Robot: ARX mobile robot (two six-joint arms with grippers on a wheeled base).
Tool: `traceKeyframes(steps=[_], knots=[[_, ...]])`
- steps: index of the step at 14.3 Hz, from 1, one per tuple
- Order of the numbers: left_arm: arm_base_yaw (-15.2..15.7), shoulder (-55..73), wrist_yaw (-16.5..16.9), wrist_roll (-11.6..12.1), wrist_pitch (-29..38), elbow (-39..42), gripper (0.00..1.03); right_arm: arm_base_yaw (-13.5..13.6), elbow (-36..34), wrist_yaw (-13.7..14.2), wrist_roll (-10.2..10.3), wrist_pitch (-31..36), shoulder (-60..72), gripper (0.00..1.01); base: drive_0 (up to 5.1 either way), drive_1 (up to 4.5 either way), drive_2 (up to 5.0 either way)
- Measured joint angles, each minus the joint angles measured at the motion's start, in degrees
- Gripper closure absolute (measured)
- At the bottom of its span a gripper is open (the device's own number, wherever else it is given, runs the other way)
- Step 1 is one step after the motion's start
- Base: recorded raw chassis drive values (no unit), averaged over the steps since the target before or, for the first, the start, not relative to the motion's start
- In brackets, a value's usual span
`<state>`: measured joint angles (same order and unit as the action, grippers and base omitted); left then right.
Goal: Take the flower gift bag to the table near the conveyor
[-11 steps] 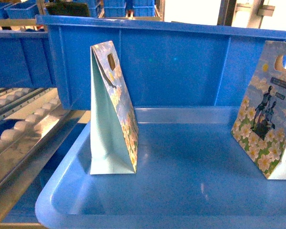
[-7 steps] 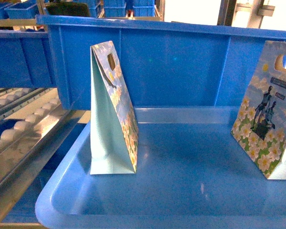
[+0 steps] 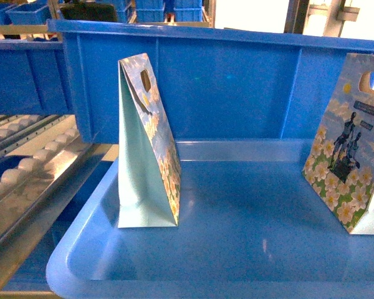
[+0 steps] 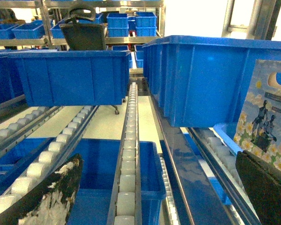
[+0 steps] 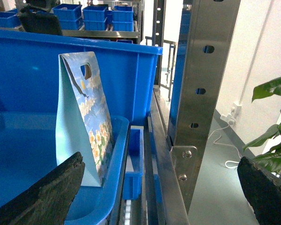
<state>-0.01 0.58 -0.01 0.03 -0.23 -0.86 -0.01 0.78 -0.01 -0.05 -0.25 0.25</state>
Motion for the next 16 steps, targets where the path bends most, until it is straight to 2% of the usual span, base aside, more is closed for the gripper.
traceKeyframes(steps=[1,2,3,4,6,8,9,11,13,14,15,16], knots=[[0.00,0.02,-0.02,0.00,0.09,-0.02,0.05,0.17,0.00,0.26,-0.07,0.76,0.17,0.03,0.0,0.00,0.0],[-1.88,2.08,-1.77,0.07,4.57,-0.02,0.05,2.40,0.04,2.34,-0.20,7.91,3.87,0.03,0.0,0.00,0.0],[-5.05,6.99,-2.64,0.35,9.90,-0.11,0.05,4.85,0.07,3.67,-0.72,13.92,10.40,0.03,0.0,0.00,0.0],[-7.06,12.76,-3.17,0.52,15.15,-0.13,0.05,5.64,0.39,3.91,-0.96,20.28,17.51,0.03,0.0,0.00,0.0],[-7.65,24.24,-3.30,0.79,26.32,-2.58,0.05,6.86,4.94,4.22,-1.05,30.01,29.79,0.03,0.0,0.00,0.0],[-8.74,34.07,-2.80,1.77,34.45,-8.35,0.05,7.91,10.69,3.67,-1.03,33.16,37.64,0.03,0.0,0.00,0.0],[-9.64,38.29,-2.75,1.73,35.91,-11.26,0.05,8.41,13.07,2.73,-1.05,33.14,41.03,0.03,0.0,0.00,0.0],[-12.94,46.80,-4.07,1.73,38.71,-17.31,0.05,9.86,17.66,1.57,-1.09,35.19,46.93,0.03,0.0,0.00,0.0],[-16.83,54.88,-5.09,1.75,39.82,-25.29,0.05,11.37,23.65,1.57,-1.31,36.20,53.11,0.03,0.0,0.00,0.0],[-19.06,58.93,-6.54,2.08,39.69,-29.31,0.05,11.58,27.08,1.53,-1.27,35.21,56.72,0.03,0.0,0.00,0.0],[-21.05,62.18,-7.67,2.91,39.28,-32.52,0.05,11.50,30.27,0.44,0.13,32.17,59.65,0.03,0.0,0.00,0.0],[-22.71,65.11,-8.98,3.19,38.73,-34.99,0.05,11.50,33.29,0.39,0.66,29.64,62.82,0.03,0.0,0.00,0.0]])
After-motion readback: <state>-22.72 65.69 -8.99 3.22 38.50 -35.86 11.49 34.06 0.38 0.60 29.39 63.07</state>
